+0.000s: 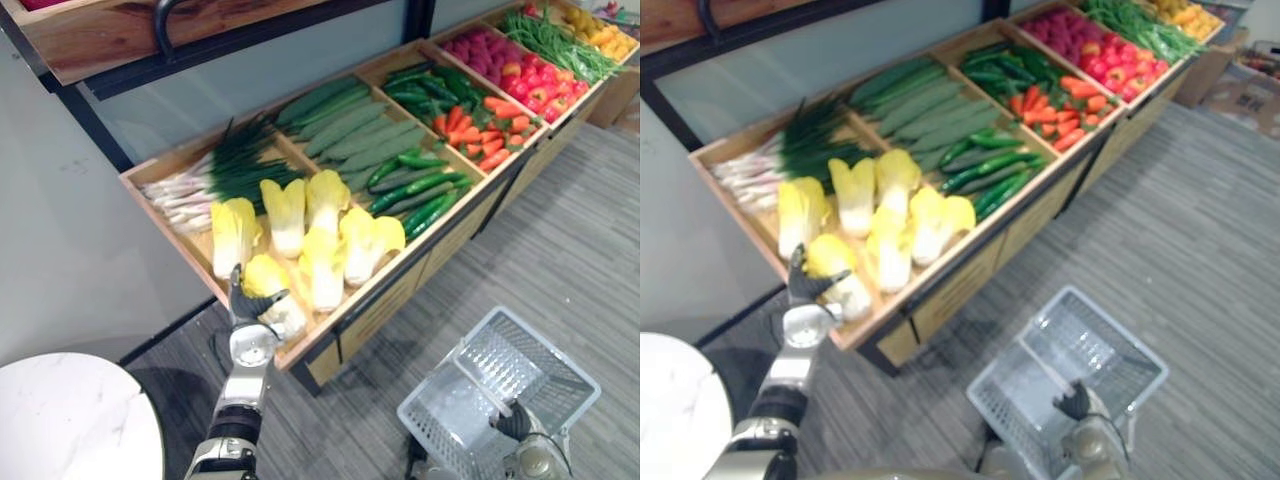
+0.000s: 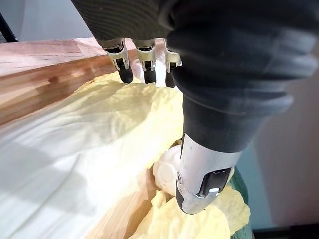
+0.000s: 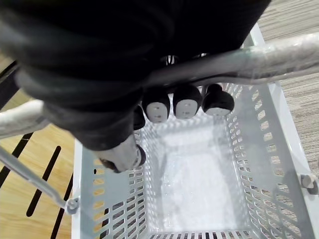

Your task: Pick vegetable in the basket

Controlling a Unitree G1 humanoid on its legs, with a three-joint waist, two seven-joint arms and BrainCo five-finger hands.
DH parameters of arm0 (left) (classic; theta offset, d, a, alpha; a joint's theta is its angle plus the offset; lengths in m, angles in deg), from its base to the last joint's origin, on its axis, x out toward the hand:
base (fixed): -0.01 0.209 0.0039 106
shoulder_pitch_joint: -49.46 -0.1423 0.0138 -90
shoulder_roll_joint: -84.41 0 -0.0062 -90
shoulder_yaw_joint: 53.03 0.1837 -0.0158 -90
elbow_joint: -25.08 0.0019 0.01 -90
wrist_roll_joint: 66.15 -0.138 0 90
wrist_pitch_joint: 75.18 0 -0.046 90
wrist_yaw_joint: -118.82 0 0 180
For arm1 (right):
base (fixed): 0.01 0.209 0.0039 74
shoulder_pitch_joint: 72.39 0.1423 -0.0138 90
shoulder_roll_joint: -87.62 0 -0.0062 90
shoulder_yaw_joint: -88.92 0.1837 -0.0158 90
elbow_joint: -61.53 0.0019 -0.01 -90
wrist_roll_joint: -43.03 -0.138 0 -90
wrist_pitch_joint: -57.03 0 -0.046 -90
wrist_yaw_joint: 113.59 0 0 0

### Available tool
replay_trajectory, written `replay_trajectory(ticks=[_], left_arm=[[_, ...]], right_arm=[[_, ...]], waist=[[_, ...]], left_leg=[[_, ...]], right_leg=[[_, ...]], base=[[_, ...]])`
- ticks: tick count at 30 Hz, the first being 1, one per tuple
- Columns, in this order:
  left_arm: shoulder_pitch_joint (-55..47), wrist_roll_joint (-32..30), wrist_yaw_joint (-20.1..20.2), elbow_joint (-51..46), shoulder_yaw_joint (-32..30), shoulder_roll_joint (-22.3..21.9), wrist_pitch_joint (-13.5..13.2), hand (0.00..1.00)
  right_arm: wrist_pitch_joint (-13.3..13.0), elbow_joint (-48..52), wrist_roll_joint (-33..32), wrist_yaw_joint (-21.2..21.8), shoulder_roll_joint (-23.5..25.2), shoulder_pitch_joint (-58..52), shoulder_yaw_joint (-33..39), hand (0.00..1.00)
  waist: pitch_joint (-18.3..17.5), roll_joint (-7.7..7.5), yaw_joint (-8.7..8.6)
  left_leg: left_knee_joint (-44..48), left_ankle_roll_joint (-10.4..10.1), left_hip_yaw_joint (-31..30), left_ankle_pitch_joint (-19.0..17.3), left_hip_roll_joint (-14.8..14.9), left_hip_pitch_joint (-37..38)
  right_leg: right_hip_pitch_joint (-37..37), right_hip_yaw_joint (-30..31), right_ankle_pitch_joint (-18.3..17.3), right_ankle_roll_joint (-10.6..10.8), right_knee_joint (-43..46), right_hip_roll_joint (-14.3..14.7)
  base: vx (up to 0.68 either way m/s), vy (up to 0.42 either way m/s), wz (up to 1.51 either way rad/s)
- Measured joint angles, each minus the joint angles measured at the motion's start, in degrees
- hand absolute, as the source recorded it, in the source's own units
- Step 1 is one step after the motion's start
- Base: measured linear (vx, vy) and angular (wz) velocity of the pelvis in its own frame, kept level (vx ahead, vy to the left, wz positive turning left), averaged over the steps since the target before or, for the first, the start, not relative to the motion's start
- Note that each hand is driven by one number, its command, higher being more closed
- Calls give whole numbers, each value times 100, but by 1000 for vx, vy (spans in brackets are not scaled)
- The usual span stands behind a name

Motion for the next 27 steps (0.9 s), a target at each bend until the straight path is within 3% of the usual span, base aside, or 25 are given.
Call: replay_trajectory(ticks=[10,15,21,27], left_arm=[[381,896,-87,386,351,-24,-158,0],[451,877,-246,149,667,-133,-177,0],[338,360,-376,-450,1037,-364,-189,0],[5,330,-97,-608,1167,-406,-187,0]], right_arm=[[24,-1,-9,-48,0,-23,-30,100],[29,-1,-14,-138,1,-29,-86,100],[23,-1,-16,-269,24,1,-231,100],[25,-1,-18,-351,48,2,-233,100]], waist=[[2,-24,-11],[4,-28,-11],[6,-32,3],[6,-32,10]], left_leg=[[0,-1,12,-2,-4,10],[-1,-1,12,-3,-4,8],[-8,0,6,-4,-9,7],[-4,2,-3,-5,-7,6]], right_leg=[[3,11,0,0,-1,-3],[0,11,0,0,-1,-3],[1,7,0,0,-1,-5],[8,5,-1,0,-1,-3]], base=[[-1,-3,0],[0,0,0],[0,0,0],[0,0,0]])
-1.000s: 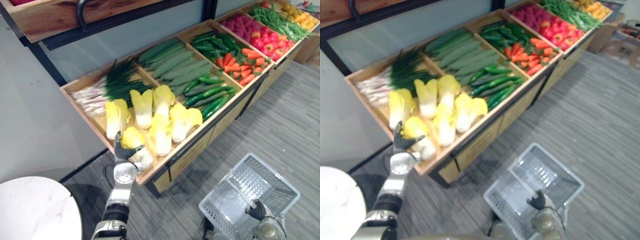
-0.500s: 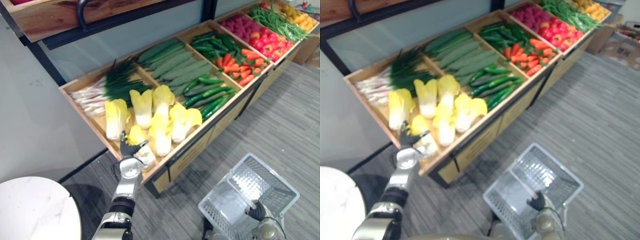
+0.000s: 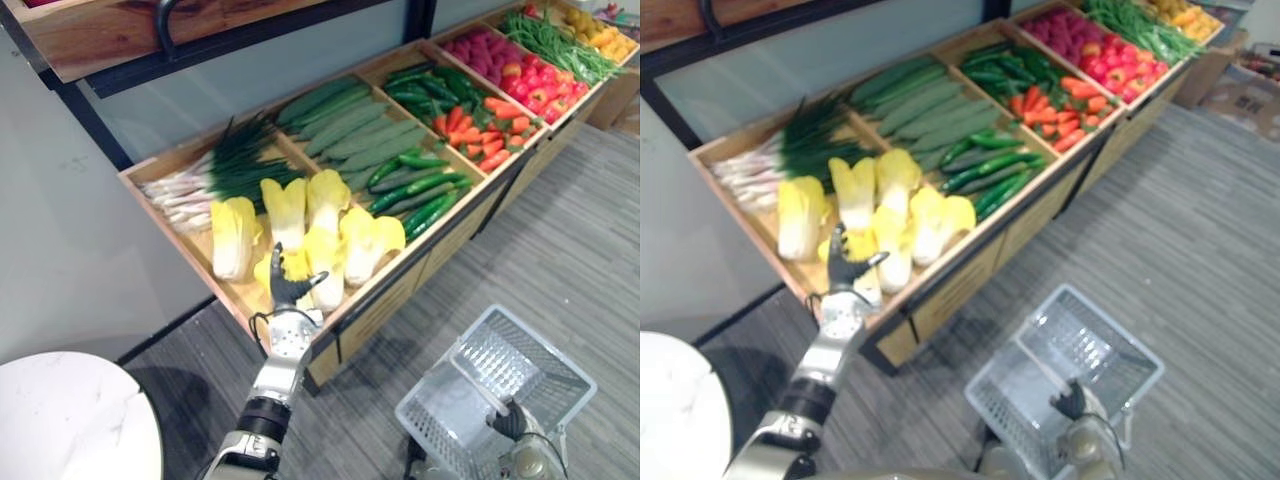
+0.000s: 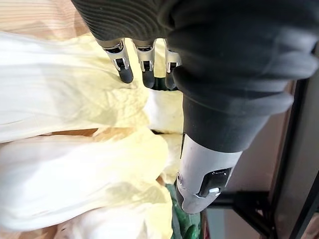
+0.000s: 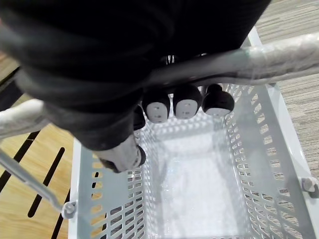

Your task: Pick vegetable in the basket

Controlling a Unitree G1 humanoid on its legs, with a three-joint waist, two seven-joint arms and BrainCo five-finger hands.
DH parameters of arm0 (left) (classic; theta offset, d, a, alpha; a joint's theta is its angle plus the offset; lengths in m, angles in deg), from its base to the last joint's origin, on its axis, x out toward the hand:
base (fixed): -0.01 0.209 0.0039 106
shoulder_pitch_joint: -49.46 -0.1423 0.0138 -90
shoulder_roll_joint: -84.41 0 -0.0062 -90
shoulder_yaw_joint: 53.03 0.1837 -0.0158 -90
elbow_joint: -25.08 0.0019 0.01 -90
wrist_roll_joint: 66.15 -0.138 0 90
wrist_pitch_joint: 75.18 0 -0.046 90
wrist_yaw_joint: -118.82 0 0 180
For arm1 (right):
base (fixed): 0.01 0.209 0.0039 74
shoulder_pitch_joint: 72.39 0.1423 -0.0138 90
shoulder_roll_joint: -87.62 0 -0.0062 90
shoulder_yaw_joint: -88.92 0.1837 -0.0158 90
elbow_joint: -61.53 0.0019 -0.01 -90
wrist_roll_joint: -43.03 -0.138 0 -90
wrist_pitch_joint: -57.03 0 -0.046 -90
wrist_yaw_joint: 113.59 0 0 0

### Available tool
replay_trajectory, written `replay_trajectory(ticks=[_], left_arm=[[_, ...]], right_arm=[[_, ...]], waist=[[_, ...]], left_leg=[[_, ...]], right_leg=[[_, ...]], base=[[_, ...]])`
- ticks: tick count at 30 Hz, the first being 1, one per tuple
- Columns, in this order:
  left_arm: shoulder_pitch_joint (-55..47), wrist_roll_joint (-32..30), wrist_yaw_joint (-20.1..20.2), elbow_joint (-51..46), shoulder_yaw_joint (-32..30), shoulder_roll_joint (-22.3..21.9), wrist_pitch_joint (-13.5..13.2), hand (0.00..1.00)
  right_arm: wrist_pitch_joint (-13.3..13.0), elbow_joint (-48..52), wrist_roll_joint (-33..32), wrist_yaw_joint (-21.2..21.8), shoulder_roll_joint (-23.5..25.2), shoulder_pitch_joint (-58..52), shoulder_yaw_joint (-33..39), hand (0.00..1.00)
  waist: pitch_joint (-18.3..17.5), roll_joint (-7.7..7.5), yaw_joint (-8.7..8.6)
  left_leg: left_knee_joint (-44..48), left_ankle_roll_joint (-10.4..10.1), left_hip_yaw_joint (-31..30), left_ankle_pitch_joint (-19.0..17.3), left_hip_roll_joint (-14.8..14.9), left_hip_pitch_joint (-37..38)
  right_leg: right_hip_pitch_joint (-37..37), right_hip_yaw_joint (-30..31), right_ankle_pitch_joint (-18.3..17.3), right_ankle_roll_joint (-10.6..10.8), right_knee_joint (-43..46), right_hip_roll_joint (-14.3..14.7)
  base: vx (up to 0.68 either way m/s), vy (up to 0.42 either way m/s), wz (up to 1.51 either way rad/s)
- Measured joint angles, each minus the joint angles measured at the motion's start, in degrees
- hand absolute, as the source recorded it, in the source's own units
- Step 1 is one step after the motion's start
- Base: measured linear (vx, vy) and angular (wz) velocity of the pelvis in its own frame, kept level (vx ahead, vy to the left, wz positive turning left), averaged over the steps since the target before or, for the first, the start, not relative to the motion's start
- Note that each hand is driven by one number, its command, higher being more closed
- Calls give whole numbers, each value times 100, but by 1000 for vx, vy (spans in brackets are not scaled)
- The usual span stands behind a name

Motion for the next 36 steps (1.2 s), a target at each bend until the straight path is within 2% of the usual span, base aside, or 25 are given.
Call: replay_trajectory(ticks=[5,10,11,16,18,21,25,28,33,36], left_arm=[[-39,-33,188,0,137,4,0,0],[-246,-572,221,-389,331,15,20,0],[-355,-978,216,-661,410,53,-6,0],[-517,-1840,125,-1285,593,103,-204,0],[-518,-2272,-38,-1619,595,111,-250,0],[-522,-2711,-219,-1977,599,110,-312,0],[-533,-3047,-387,-2374,612,107,-315,0],[-568,-3109,-459,-2577,603,66,-315,0],[-1020,-3010,-544,-2641,335,-128,-289,0],[-1217,-2372,-514,-2551,93,-288,-221,0]], right_arm=[[1,0,-2,0,1,1,-3,100],[-7,0,-5,-9,4,-2,-5,100],[-35,0,-5,-22,4,-14,-9,100],[-208,-1,-3,-52,4,-91,-55,100],[-306,-7,-3,-133,5,-123,-58,100],[-415,-186,-4,-248,1,-117,-97,100],[-433,-223,-4,-253,0,-125,-191,100],[-439,-235,-3,-254,0,-162,-220,100],[-439,-435,-3,-261,0,-148,-221,100],[-433,-445,-9,-261,4,-163,-216,100]], waist=[[0,0,7],[0,0,7],[0,0,13],[-3,4,18],[-4,6,36],[-6,8,38],[-8,9,92],[-23,13,157],[-137,19,169],[-159,19,175]], left_leg=[[9,0,-11,0,2,-1],[15,0,-14,0,7,-7],[15,0,-17,0,7,-10],[36,7,-24,-7,23,-34],[75,21,-56,-22,45,-104],[137,24,-114,-42,63,-124],[156,24,-122,-42,74,-151],[209,25,-153,-53,102,-207],[250,15,-161,-72,125,-225],[364,39,-201,-130,144,-300]], right_leg=[[9,-5,-1,-1,0,-2],[8,-8,-1,-1,1,-1],[9,-10,-1,-1,1,-1],[7,-7,-1,0,2,4],[2,-8,-1,0,3,10],[1,-8,0,-1,4,14],[3,-4,0,-1,4,23],[0,-7,0,-1,4,59],[2,-5,0,-1,4,73],[2,-9,0,-1,4,62]], base=[[0,0,0],[0,0,0],[0,0,0],[0,0,1],[0,-4,6],[5,-28,4],[-2,-9,0],[-14,-40,4],[-1,-8,0],[-12,-12,3]])
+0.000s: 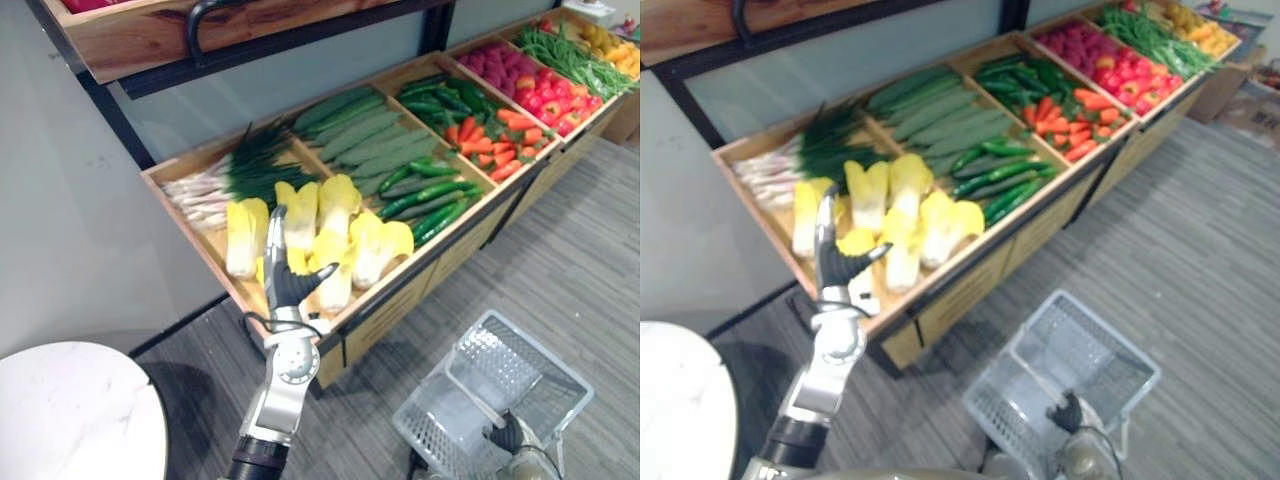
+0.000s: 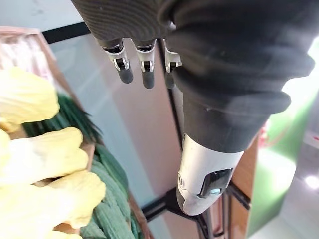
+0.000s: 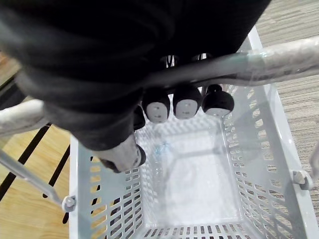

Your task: Pick vegetable in the basket

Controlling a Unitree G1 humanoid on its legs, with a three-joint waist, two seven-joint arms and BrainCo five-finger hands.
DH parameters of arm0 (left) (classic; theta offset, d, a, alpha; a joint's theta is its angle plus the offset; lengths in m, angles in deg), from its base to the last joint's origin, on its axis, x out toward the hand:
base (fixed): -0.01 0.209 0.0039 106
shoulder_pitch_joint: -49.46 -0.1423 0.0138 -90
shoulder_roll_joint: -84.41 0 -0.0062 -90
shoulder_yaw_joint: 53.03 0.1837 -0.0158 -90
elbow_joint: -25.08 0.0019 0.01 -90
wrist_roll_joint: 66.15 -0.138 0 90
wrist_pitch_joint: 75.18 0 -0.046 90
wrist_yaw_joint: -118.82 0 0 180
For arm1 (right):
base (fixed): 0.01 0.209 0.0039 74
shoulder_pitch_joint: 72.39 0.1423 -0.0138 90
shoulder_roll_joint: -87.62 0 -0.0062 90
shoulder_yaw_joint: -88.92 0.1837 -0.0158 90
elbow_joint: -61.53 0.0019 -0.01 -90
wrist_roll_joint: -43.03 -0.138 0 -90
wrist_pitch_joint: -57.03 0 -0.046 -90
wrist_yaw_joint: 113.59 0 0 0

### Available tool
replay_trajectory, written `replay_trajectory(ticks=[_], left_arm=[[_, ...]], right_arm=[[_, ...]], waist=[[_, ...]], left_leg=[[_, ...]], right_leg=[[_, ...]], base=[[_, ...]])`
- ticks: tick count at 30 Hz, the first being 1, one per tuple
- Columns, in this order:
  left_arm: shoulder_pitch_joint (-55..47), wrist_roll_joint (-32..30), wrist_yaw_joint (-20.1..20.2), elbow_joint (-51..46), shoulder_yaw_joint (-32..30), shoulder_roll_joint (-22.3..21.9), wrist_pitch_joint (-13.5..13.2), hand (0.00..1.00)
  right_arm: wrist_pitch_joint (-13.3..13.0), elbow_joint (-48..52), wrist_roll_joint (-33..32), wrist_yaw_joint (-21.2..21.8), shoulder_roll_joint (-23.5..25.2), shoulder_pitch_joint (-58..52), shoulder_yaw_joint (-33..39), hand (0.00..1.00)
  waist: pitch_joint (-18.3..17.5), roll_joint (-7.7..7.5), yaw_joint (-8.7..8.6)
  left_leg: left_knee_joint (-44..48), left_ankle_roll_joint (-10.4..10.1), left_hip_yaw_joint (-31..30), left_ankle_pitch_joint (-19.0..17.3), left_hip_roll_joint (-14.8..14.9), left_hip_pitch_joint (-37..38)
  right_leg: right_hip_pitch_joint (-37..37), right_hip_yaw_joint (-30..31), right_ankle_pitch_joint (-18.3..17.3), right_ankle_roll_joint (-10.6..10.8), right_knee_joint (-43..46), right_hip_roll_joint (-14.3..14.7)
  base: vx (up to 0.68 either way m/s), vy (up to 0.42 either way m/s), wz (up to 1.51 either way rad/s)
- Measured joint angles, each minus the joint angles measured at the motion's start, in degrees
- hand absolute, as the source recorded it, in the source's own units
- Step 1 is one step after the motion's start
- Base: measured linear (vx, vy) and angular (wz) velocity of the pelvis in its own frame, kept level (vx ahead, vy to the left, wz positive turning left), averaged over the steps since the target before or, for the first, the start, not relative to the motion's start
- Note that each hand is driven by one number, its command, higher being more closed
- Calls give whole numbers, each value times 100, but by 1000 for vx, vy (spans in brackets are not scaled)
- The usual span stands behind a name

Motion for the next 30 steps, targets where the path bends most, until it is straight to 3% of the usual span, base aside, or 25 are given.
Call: replay_trajectory(ticks=[4,14,20,30], left_arm=[[-12,653,93,386,-249,9,67,0],[26,899,56,1129,-764,21,298,0],[158,952,-45,1582,-953,30,303,0],[510,1572,-258,2246,-1151,52,314,0]], right_arm=[[55,5,-3,7,3,9,3,100],[222,119,5,19,6,11,58,100],[242,123,5,24,7,16,75,100],[259,126,10,87,14,37,46,100]], waist=[[-8,9,4],[-18,14,-30],[-19,13,-34],[-31,-15,-52]], left_leg=[[63,2,-25,-3,-1,-9],[66,1,20,-4,-7,12],[-19,1,60,-3,-34,91],[-78,1,69,-3,-73,109]], right_leg=[[6,0,1,-2,0,-11],[-30,9,-1,-6,-2,-14],[-18,19,-1,-6,-2,-18],[-26,12,-1,-5,-4,-66]], base=[[-6,-5,1],[4,-4,-1],[11,-3,-2],[0,0,0]])
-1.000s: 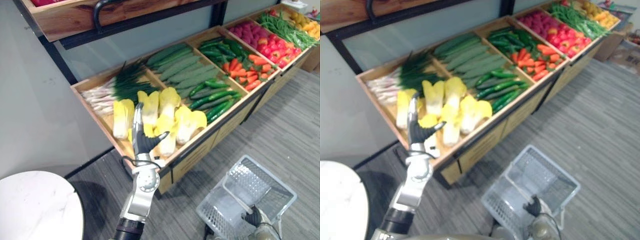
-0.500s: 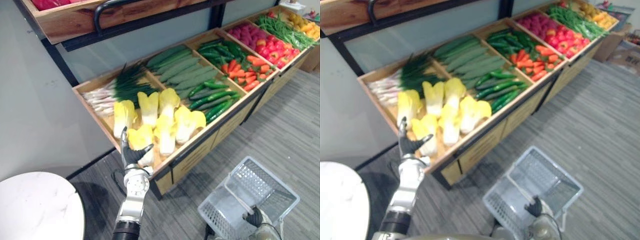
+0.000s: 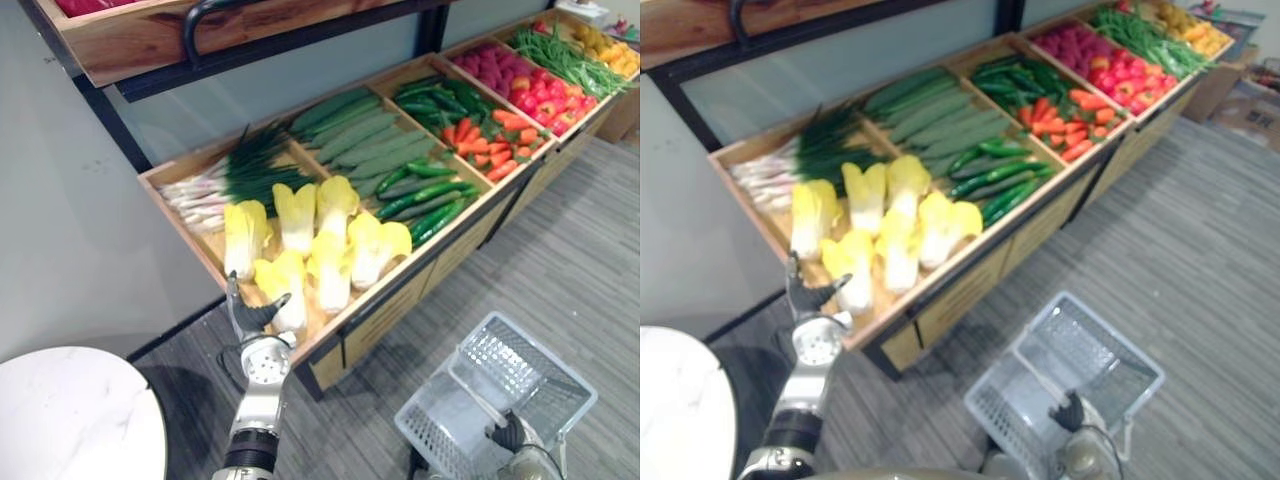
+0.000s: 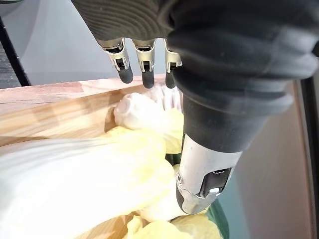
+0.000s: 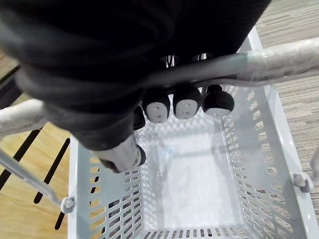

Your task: Pick vegetable in the basket

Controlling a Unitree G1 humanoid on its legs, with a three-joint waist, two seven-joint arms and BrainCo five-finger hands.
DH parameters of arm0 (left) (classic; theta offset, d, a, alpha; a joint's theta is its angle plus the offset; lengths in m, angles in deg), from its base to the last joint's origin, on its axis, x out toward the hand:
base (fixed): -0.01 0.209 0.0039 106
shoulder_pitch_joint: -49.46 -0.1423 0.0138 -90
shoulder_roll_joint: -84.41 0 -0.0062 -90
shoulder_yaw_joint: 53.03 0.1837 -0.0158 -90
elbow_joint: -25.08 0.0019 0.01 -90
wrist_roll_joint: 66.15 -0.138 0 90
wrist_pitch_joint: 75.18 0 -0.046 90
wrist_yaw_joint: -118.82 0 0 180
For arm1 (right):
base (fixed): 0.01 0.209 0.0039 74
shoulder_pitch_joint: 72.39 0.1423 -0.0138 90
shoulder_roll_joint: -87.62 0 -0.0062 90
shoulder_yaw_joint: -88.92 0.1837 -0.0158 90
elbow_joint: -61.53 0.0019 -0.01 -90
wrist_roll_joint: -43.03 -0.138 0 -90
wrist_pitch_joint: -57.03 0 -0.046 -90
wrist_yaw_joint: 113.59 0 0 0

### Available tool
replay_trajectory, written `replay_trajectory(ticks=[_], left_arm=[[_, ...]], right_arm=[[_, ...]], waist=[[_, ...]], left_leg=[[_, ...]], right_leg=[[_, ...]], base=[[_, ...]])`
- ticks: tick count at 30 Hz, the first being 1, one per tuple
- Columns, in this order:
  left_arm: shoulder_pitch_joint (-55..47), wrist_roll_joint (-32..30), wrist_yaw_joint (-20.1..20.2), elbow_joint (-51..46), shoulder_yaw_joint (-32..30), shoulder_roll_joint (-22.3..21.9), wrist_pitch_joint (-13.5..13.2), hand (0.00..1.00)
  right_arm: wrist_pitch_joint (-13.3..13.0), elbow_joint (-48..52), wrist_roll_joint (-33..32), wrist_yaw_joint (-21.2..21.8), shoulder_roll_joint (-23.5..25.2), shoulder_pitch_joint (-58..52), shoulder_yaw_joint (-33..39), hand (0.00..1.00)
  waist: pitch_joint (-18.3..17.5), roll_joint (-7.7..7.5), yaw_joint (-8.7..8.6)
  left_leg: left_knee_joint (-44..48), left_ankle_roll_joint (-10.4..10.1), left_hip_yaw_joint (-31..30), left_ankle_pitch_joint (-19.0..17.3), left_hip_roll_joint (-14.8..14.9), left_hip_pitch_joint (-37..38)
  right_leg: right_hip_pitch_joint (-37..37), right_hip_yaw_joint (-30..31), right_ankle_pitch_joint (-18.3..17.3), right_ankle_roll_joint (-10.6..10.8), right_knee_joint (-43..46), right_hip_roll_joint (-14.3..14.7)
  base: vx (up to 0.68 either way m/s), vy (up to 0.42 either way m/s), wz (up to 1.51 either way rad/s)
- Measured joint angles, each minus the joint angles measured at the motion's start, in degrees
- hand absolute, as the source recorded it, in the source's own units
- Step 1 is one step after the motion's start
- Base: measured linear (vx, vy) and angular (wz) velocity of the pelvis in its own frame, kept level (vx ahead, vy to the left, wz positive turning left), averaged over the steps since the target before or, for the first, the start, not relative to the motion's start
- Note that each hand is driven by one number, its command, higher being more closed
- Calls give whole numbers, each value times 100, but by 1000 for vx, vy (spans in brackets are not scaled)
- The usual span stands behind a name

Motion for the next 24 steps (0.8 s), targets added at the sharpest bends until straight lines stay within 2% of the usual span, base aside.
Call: replay_trajectory(ticks=[5,18,22,24], left_arm=[[34,230,8,254,-1,15,0,0],[443,247,-21,920,4,198,-60,0],[585,246,6,1235,6,208,-42,0],[614,245,4,1276,27,198,-17,0]], right_arm=[[0,7,4,54,0,18,-47,100],[0,123,6,62,0,24,-101,100],[-12,153,6,64,6,90,-312,100],[-28,153,7,64,6,90,-315,100]], waist=[[5,-33,-11],[31,-95,-9],[86,-169,-132],[110,-198,-133]], left_leg=[[-42,0,22,0,-12,22],[-126,-2,167,2,-44,53],[-155,-4,215,1,-46,80],[-160,-5,262,0,-44,88]], right_leg=[[-10,12,0,0,-1,1],[-102,136,0,2,-3,14],[-112,162,0,2,-3,27],[-126,180,1,3,-3,36]], base=[[0,0,0],[5,-14,-4],[13,-25,-4],[24,-23,-7]])
